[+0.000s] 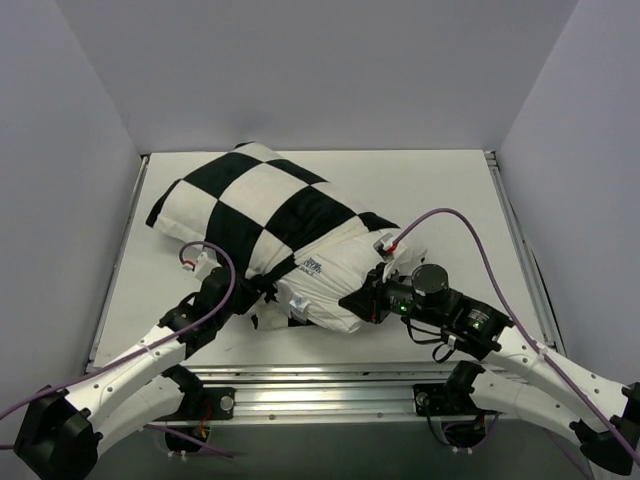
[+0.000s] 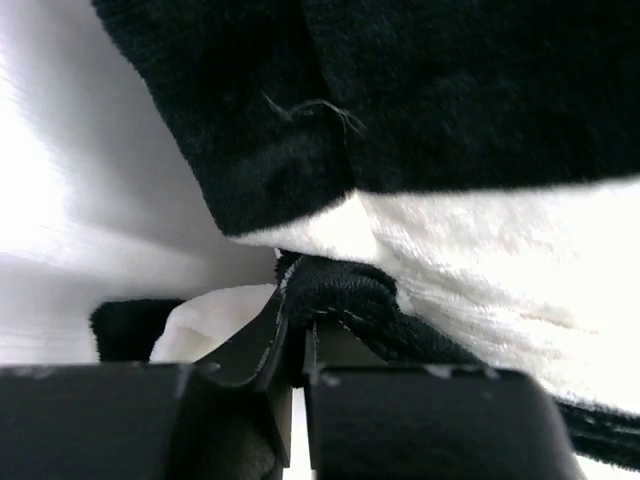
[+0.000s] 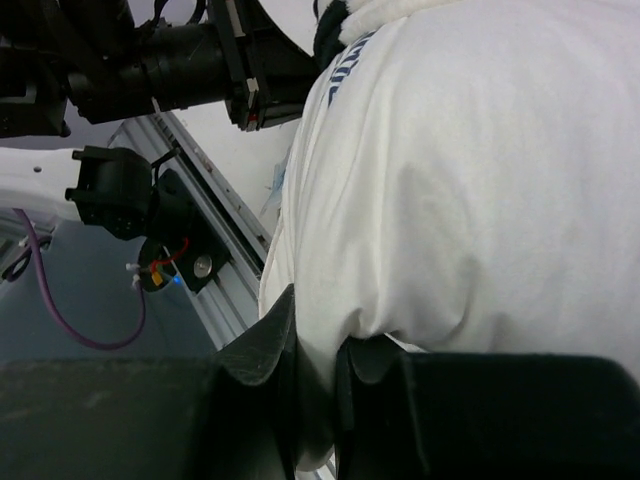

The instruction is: Remove the pillowcase from the pillow

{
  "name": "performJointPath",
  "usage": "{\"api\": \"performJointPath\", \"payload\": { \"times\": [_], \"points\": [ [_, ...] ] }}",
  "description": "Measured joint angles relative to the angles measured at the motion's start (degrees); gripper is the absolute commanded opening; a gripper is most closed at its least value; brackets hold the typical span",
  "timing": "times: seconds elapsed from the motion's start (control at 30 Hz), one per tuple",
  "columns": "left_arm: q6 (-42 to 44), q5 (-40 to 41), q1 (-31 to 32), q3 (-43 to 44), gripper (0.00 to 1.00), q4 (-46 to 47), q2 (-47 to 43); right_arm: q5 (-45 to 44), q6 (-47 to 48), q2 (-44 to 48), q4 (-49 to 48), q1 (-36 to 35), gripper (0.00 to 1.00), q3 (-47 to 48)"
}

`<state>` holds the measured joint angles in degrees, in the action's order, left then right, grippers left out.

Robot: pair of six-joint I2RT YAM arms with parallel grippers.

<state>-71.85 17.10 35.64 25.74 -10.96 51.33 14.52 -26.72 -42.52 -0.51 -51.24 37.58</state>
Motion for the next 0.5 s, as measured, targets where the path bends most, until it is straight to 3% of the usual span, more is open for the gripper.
{"api": "performJointPath", "payload": {
  "times": [0.07, 0.1, 0.2, 0.23, 0.33, 0.43, 0.5],
  "points": [
    [1.3, 0.6, 0.0, 0.0, 0.15, -0.9, -1.0, 2.2, 0.8, -2.3, -0.2, 0.2, 0.13, 1.0],
    [2.2, 1.0, -0.1, 0.1, 0.20, -1.6, -1.5, 3.4, 1.1, -3.5, -0.5, 0.2, 0.30, 1.5],
    [5.5, 2.8, -0.9, 0.7, 0.35, -4.6, -3.3, 9.6, 2.3, -7.5, -1.1, 0.2, 0.59, 2.9],
    [6.6, 3.6, -1.4, 0.8, 0.49, -5.9, -3.9, 11.4, 2.8, -8.5, -1.2, 0.0, 0.63, 3.4],
    [9.9, 5.3, -2.7, 1.4, 0.75, -10.5, -5.8, 13.2, 4.8, -9.9, -0.5, -0.1, 0.74, 6.0],
    [12.3, 5.5, -3.0, 2.8, 0.88, -14.8, -7.8, 12.7, 7.2, -9.9, 2.3, 0.2, 0.79, 10.5],
    [13.9, 5.4, -3.0, 4.5, 0.91, -17.2, -8.7, 9.7, 8.5, -9.9, 4.3, 1.0, 0.85, 14.4]
  ]
}}
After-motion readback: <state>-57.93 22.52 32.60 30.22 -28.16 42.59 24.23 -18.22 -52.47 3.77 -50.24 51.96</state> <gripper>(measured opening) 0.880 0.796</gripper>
